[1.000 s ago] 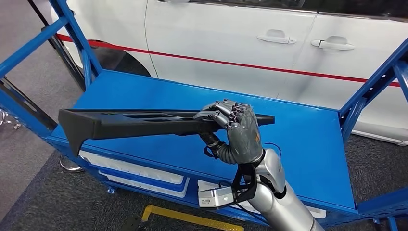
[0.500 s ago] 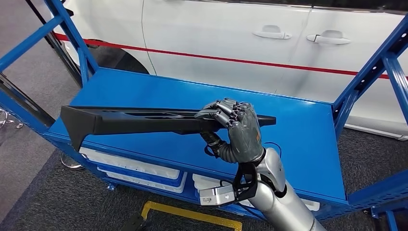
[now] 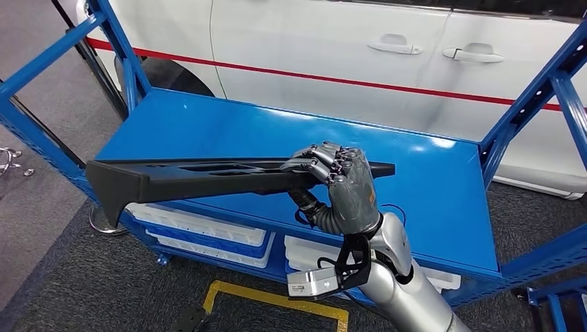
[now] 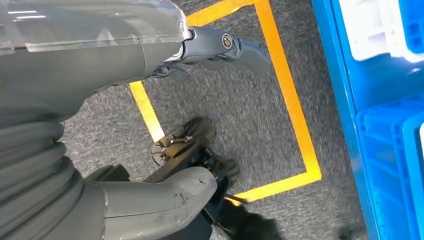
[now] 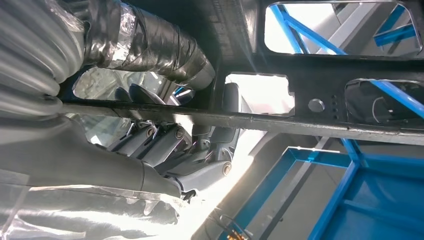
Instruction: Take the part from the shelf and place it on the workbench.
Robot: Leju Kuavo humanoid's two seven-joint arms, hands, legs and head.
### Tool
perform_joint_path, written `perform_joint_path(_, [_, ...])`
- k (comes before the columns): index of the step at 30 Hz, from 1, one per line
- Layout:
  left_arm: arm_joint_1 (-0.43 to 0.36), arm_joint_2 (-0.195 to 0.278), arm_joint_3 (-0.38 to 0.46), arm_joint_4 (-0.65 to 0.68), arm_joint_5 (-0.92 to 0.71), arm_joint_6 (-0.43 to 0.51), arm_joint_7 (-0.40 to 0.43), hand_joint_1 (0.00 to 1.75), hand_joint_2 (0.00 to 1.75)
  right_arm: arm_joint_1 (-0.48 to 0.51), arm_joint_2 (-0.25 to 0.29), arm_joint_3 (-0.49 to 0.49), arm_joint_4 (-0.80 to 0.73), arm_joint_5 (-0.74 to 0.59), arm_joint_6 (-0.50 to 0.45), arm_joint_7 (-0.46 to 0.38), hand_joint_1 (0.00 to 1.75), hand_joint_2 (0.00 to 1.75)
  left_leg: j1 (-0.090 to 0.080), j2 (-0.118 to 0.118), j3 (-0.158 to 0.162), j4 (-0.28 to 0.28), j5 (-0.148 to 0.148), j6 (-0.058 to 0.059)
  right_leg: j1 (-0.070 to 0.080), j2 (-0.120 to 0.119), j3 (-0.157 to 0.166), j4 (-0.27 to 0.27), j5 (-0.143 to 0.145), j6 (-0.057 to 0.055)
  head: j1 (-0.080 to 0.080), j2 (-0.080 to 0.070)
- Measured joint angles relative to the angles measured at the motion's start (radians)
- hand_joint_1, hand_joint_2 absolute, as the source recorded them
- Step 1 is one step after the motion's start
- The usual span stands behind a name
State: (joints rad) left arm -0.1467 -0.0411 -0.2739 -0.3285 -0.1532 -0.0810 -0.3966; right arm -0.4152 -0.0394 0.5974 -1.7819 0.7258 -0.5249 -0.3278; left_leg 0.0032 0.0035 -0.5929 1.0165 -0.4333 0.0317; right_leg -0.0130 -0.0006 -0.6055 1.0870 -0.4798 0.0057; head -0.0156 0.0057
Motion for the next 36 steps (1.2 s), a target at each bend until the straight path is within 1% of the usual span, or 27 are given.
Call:
perform_joint_path(1, [0.000, -0.001, 0.000, 0.000, 0.000, 0.000, 0.001, 0.00, 1.75, 0.000, 0.000, 0.000, 0.000, 0.001, -0.001, 0.000, 1.75, 1.75, -0.001, 0.000, -0.004, 0.005, 0.000, -0.005, 0.002, 0.001, 0.013, -0.028, 0.005, -0.005, 0.000, 0.000])
perform_joint_path(4, [0.000, -0.001, 0.000, 0.000, 0.000, 0.000, 0.003, 0.00, 1.75, 0.001, -0.001, 0.000, 0.000, 0.005, -0.004, 0.000, 1.75, 1.75, -0.001, 0.000, -0.012, 0.008, 0.005, -0.022, 0.005, 0.001, 0.009, -0.039, 0.013, -0.023, 0.000, 0.000])
perform_joint_path(5, [0.000, -0.001, 0.000, 0.000, 0.000, 0.001, 0.003, 0.00, 1.75, 0.001, -0.001, 0.000, 0.000, 0.007, -0.004, 0.000, 1.75, 1.75, 0.001, 0.000, -0.016, 0.016, -0.004, -0.028, 0.004, 0.000, 0.008, -0.042, 0.017, -0.030, 0.000, 0.000])
perform_joint_path(6, [0.000, -0.001, 0.000, 0.000, 0.000, 0.001, 0.004, 0.00, 1.75, 0.001, -0.001, 0.000, 0.000, 0.008, -0.005, -0.001, 1.75, 1.75, 0.002, -0.001, -0.026, 0.039, -0.024, -0.032, 0.002, -0.002, 0.006, -0.046, 0.023, -0.037, 0.000, 0.000])
perform_joint_path(7, [0.000, -0.001, 0.000, 0.000, -0.001, 0.001, 0.005, 0.00, 1.75, 0.001, 0.000, 0.000, 0.000, 0.010, -0.006, -0.001, 1.75, 1.75, 0.004, -0.001, -0.043, 0.082, -0.056, -0.037, 0.000, -0.003, 0.003, -0.048, 0.027, -0.043, 0.000, 0.000])
perform_joint_path(9, [0.001, -0.001, 0.000, 0.000, -0.001, 0.000, 0.007, 0.00, 1.75, 0.001, 0.000, 0.000, 0.000, 0.011, -0.007, -0.001, 1.75, 1.75, 0.007, -0.001, -0.091, 0.208, -0.129, -0.045, 0.002, -0.005, -0.008, -0.048, 0.035, -0.048, 0.000, 0.000])
perform_joint_path(10, [0.002, -0.001, 0.000, 0.000, 0.000, 0.000, 0.008, 0.00, 1.75, 0.001, -0.001, 0.000, 0.000, 0.011, -0.007, -0.001, 1.75, 1.75, 0.008, -0.001, -0.109, 0.260, -0.151, -0.047, 0.003, -0.005, -0.014, -0.047, 0.039, -0.049, 0.000, 0.000])
perform_joint_path(11, [0.002, -0.001, 0.000, 0.000, 0.000, 0.000, 0.008, 0.00, 1.75, 0.002, -0.001, 0.000, 0.001, 0.011, -0.008, -0.001, 1.75, 1.75, 0.008, -0.001, -0.112, 0.281, -0.155, -0.047, 0.003, -0.005, -0.019, -0.046, 0.042, -0.048, 0.000, 0.000])
perform_joint_path(12, [0.002, -0.001, 0.000, 0.000, 0.000, 0.000, 0.008, 0.00, 1.75, 0.002, -0.001, 0.000, 0.001, 0.011, -0.008, -0.001, 1.75, 1.75, 0.008, -0.001, -0.095, 0.261, -0.139, -0.046, 0.003, -0.005, -0.024, -0.045, 0.045, -0.047, 0.000, 0.000])
perform_joint_path(14, [0.000, -0.001, 0.000, 0.000, 0.000, -0.001, 0.008, 0.00, 1.75, 0.001, 0.000, 0.000, 0.001, 0.012, -0.008, -0.001, 1.75, 1.75, 0.007, -0.001, -0.017, 0.133, -0.084, -0.037, 0.004, -0.004, -0.028, -0.043, 0.049, -0.044, 0.000, 0.000])
perform_joint_path(15, [-0.002, -0.001, 0.000, 0.000, 0.000, -0.001, 0.008, 0.00, 1.75, 0.000, 0.000, 0.000, 0.001, 0.012, -0.009, -0.001, 1.75, 1.75, 0.004, -0.001, 0.020, 0.067, -0.064, -0.032, 0.005, -0.004, -0.030, -0.042, 0.052, -0.040, 0.000, 0.000])
perform_joint_path(16, [-0.004, -0.001, 0.000, 0.000, 0.000, -0.002, 0.008, 0.00, 1.75, -0.001, 0.000, 0.000, 0.001, 0.013, -0.009, -0.001, 1.75, 1.75, 0.001, -0.002, 0.043, 0.022, -0.054, -0.027, 0.005, -0.005, -0.031, -0.042, 0.055, -0.036, 0.000, 0.000])
perform_joint_path(17, [-0.006, -0.001, 0.000, 0.000, 0.000, -0.003, 0.007, 0.00, 1.75, -0.002, -0.001, 0.000, 0.001, 0.013, -0.010, -0.001, 1.75, 1.75, -0.002, -0.002, 0.052, 0.000, -0.052, -0.023, 0.005, -0.005, -0.033, -0.042, 0.058, -0.030, 0.000, 0.000])
perform_joint_path(20, [-0.006, -0.002, -0.001, 0.000, -0.001, -0.006, 0.007, 0.00, 1.75, -0.004, -0.001, 0.000, 0.001, 0.014, -0.011, -0.002, 1.75, 1.75, -0.004, -0.001, 0.050, -0.012, -0.038, -0.009, 0.003, -0.005, -0.036, -0.043, 0.065, -0.012, 0.000, 0.000])
perform_joint_path(21, [-0.006, -0.002, -0.002, 0.000, -0.002, -0.007, 0.007, 0.00, 1.75, -0.005, -0.001, 0.000, 0.001, 0.014, -0.012, -0.002, 1.75, 1.75, -0.002, 0.000, 0.051, -0.019, -0.029, -0.003, 0.003, -0.004, -0.042, -0.032, 0.054, -0.007, 0.000, 0.000])
perform_joint_path(22, [-0.007, -0.003, -0.002, 0.000, -0.003, -0.008, 0.007, 0.00, 1.75, -0.006, -0.001, 0.000, 0.001, 0.015, -0.012, -0.002, 1.75, 1.75, 0.001, 0.002, 0.050, -0.025, -0.021, 0.003, 0.003, -0.003, -0.055, -0.001, 0.030, -0.003, 0.000, 0.000])
perform_joint_path(23, [-0.008, -0.004, -0.003, 0.000, -0.003, -0.009, 0.008, 0.00, 1.75, -0.005, -0.001, 0.000, 0.001, 0.015, -0.013, -0.002, 1.75, 1.75, 0.002, 0.004, 0.047, -0.027, -0.015, 0.008, 0.001, -0.002, -0.077, 0.049, -0.005, -0.001, 0.000, 0.000])
perform_joint_path(25, [-0.008, -0.004, -0.004, 0.000, -0.004, -0.009, 0.008, 0.00, 1.75, -0.003, -0.003, 0.000, 0.002, 0.015, -0.014, -0.002, 1.75, 1.75, 0.001, 0.005, 0.035, -0.027, -0.008, 0.013, 0.000, -0.001, -0.127, 0.175, -0.073, 0.004, 0.000, 0.000])
perform_joint_path(26, [-0.008, -0.004, -0.004, 0.000, -0.005, -0.009, 0.008, 0.00, 1.75, -0.001, -0.004, 0.000, 0.003, 0.015, -0.014, -0.002, 1.75, 1.75, 0.001, 0.005, 0.029, -0.025, -0.005, 0.012, -0.001, -0.001, -0.140, 0.213, -0.085, 0.006, 0.000, 0.000])
perform_joint_path(27, [-0.007, -0.004, -0.005, 0.000, -0.005, -0.010, 0.008, 0.00, 1.75, -0.001, -0.005, 0.000, 0.004, 0.015, -0.014, -0.002, 1.75, 1.75, 0.001, 0.004, 0.024, -0.023, -0.003, 0.011, -0.003, -0.001, -0.135, 0.217, -0.079, 0.008, 0.000, 0.000])
perform_joint_path(28, [-0.007, -0.005, -0.006, 0.000, -0.006, -0.010, 0.008, 0.00, 1.75, -0.001, -0.006, 0.000, 0.004, 0.015, -0.014, -0.002, 1.75, 1.75, 0.002, 0.004, 0.021, -0.020, -0.003, 0.010, -0.004, -0.001, -0.110, 0.182, -0.056, 0.009, 0.000, 0.000])
perform_joint_path(29, [-0.007, -0.005, -0.007, 0.000, -0.006, -0.010, 0.008, 0.00, 1.75, -0.001, -0.006, 0.000, 0.005, 0.015, -0.014, -0.002, 1.75, 1.75, 0.003, 0.004, 0.017, -0.014, -0.003, 0.007, -0.006, -0.001, -0.072, 0.119, -0.025, 0.009, 0.000, 0.000])
perform_joint_path(30, [-0.007, -0.006, -0.007, 0.000, -0.006, -0.010, 0.008, 0.00, 1.75, -0.002, -0.007, 0.000, 0.005, 0.015, -0.014, -0.002, 1.75, 1.75, 0.002, 0.003, 0.013, -0.007, -0.005, 0.003, -0.006, -0.001, -0.035, 0.056, -0.005, 0.007, 0.000, 0.000])
perform_joint_path(31, [-0.008, -0.006, -0.008, 0.000, -0.006, -0.010, 0.008, 0.00, 1.75, -0.003, -0.007, 0.000, 0.004, 0.015, -0.013, -0.002, 1.75, 1.75, 0.001, 0.003, 0.008, 0.000, -0.007, -0.002, -0.005, -0.001, -0.009, 0.006, 0.008, 0.003, 0.000, 0.000])
perform_joint_path(32, [-0.008, -0.006, -0.008, 0.000, -0.006, -0.010, 0.008, 0.00, 1.75, -0.004, -0.007, 0.000, 0.004, 0.015, -0.013, -0.002, 1.75, 1.75, -0.001, 0.003, 0.002, 0.006, -0.008, -0.008, -0.003, -0.001, 0.003, -0.022, 0.012, -0.001, 0.000, 0.000])
perform_joint_path(35, [-0.009, -0.006, -0.008, 0.000, -0.006, -0.010, 0.008, 0.00, 1.75, -0.004, -0.007, 0.000, 0.005, 0.015, -0.013, -0.001, 1.75, 1.75, 0.000, 0.004, -0.007, 0.011, -0.006, -0.025, 0.000, 0.001, -0.002, -0.033, 0.016, -0.018, 0.000, 0.000])
perform_joint_path(36, [-0.009, -0.006, -0.008, 0.000, -0.006, -0.010, 0.008, 0.00, 1.75, -0.005, -0.008, 0.000, 0.005, 0.015, -0.013, -0.001, 1.75, 1.75, 0.002, 0.003, -0.011, 0.019, -0.014, -0.030, -0.001, 0.000, -0.003, -0.036, 0.020, -0.024, 0.000, 0.000])
